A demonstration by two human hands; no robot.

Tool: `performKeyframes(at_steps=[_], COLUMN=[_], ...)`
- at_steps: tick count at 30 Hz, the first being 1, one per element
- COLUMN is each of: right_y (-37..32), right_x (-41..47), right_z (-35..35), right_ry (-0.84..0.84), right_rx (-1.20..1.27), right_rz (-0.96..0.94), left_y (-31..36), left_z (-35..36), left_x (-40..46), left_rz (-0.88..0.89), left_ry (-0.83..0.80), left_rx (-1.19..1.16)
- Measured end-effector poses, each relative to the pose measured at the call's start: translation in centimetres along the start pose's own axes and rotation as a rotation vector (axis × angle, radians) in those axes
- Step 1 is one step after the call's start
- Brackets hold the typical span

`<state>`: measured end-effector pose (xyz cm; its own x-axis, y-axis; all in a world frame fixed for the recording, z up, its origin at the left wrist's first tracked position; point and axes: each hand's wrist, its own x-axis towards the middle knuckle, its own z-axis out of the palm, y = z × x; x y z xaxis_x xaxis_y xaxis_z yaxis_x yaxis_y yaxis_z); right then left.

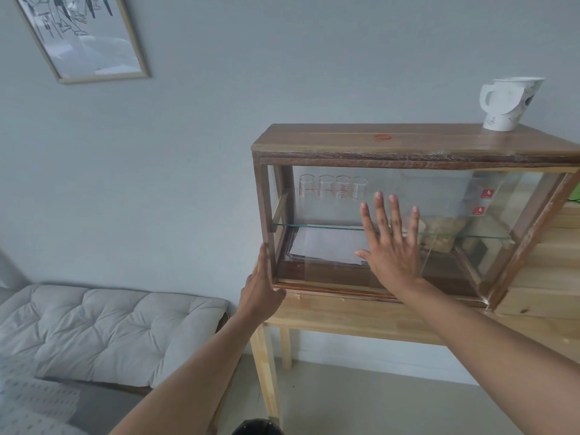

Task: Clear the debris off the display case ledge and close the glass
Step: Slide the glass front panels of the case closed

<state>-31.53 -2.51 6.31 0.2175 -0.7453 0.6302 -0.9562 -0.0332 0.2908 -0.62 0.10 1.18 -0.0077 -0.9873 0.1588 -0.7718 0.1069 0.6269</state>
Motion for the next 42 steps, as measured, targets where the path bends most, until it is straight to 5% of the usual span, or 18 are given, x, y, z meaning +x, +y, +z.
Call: performKeyframes(at_steps=[23, 33, 42], right_y=[-9.1, -7.7, -2.6], right_x=[3.6, 2.4, -1.5], right_z=[-0.5, -6.0, -12.8], right_ry=[-0.033, -0.254, -0.647], right_rx=[0.183, 0.298, 0.363], right_rz=[0.008, -0.061, 0.071], left_y=[-0.6, 1.5, 8.6], left_z=[-0.1, -3.9, -7.6], left_x=[-0.2, -0.6, -2.6], left_rz=[-0.039, -0.116, 0.165], left_ry=[0.034, -0.132, -0.163], left_rx=[-0.027, 0.371, 0.474])
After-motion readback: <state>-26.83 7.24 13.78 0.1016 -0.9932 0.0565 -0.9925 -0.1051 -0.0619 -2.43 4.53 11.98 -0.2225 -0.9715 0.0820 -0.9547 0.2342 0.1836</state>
